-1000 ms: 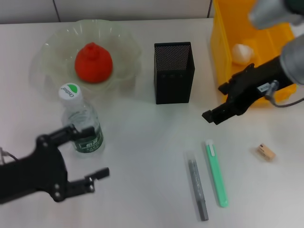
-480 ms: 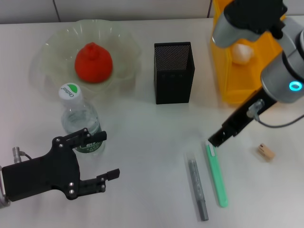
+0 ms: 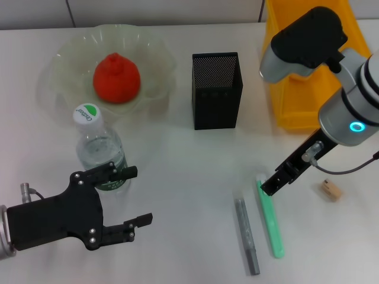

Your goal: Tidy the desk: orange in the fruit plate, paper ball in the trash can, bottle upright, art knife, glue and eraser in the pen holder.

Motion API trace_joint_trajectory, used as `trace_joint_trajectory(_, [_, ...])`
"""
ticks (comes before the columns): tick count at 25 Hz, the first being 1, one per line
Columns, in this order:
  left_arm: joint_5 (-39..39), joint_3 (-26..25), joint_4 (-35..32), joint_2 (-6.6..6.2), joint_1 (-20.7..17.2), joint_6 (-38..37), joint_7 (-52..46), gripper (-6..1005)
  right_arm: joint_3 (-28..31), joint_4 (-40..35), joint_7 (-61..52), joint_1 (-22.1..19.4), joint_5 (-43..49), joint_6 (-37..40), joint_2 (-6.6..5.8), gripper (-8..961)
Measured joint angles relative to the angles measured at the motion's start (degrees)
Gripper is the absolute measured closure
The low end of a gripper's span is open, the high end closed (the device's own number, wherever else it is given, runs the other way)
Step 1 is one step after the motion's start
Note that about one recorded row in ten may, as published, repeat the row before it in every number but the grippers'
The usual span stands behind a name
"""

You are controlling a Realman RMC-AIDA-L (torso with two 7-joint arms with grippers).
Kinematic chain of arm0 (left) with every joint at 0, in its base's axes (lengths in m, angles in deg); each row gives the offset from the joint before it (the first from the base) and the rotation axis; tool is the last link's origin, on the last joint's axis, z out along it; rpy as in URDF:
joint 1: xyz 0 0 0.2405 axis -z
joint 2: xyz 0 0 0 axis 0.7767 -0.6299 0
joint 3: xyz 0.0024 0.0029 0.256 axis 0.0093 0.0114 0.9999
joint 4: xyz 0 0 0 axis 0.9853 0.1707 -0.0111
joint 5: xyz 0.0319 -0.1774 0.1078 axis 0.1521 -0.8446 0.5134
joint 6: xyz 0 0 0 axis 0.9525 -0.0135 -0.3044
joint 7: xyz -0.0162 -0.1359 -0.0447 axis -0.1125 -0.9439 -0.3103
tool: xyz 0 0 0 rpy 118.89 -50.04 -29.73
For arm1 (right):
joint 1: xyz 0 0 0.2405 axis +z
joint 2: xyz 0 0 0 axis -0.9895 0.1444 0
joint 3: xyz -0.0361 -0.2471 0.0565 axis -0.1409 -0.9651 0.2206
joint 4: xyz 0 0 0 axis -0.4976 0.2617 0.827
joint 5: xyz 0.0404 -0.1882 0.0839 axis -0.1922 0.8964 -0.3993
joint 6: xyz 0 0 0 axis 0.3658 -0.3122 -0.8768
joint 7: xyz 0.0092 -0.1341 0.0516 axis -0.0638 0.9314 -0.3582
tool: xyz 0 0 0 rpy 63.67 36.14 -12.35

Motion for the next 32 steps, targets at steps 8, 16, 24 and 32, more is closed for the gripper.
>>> trace_joint_trajectory(8, [0.0,0.0,0.0,-0.05,-0.1,-0.1,0.3,204,-3.0,3.7,0.0,0.9,0.0,-3.8,0.02,108])
trace_joint_trajectory(16, [0.0,0.0,0.0,-0.06,0.0,0.0,0.3,204,-4.2,6.1,0.2,1.8,-0.1,-6.0,0.01,108])
trace_joint_trajectory(24, [0.0,0.0,0.0,-0.06,0.0,0.0,0.3,204,-4.9,7.1,0.3,2.0,-0.1,-6.7,-0.05,108])
trace_joint_trajectory(32, [0.0,0.0,0.7,-0.05,0.0,0.0,0.3,204,-6.3,8.2,0.4,2.0,0.0,-8.1,-0.07,108])
